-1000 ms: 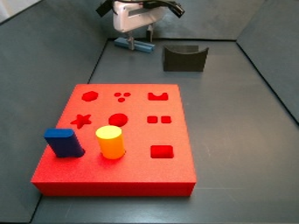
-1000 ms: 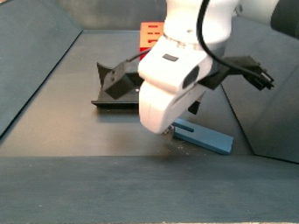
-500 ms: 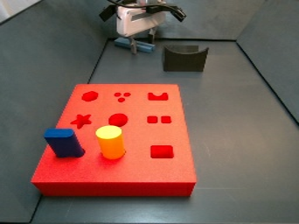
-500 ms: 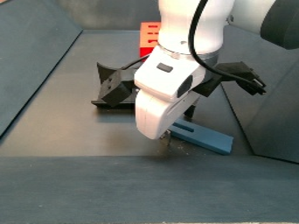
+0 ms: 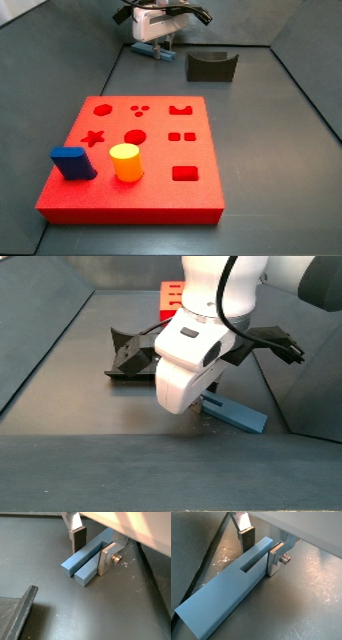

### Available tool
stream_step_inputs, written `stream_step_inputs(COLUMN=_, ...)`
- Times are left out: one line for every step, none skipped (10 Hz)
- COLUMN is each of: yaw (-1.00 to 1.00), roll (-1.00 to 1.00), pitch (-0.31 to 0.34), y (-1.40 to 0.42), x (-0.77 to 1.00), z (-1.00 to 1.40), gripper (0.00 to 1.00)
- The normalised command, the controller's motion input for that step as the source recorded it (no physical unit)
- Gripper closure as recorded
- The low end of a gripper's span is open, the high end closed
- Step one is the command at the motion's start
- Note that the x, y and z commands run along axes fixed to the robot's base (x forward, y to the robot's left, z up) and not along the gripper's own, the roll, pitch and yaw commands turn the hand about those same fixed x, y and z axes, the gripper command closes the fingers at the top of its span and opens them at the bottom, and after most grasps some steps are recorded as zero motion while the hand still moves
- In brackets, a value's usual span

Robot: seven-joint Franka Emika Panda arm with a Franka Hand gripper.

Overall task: Pick up the double-square object. Move up. Rotate the double-square object. Place the double-square object on the fixture. Regrasp the double-square object. Move to above the board. Insert the double-square object.
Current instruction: Pick up the double-square object.

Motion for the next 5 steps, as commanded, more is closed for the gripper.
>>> stream_step_inputs(yaw=0.0, roll=0.0, pitch=0.0, y=0.0, x=0.0, z=0.0, gripper=1.0)
stream_step_inputs(yaw=0.0, roll=0.0, pitch=0.0, y=0.0, x=0.0, z=0.0, gripper=1.0)
stream_step_inputs(yaw=0.0, roll=0.0, pitch=0.0, y=0.0, x=0.0, z=0.0, gripper=1.0)
stream_step_inputs(yaw=0.0, roll=0.0, pitch=0.0, y=0.0, x=0.0, z=0.0, gripper=1.0)
stream_step_inputs(yaw=0.0, roll=0.0, pitch=0.0, y=0.0, x=0.0, z=0.0, gripper=1.0)
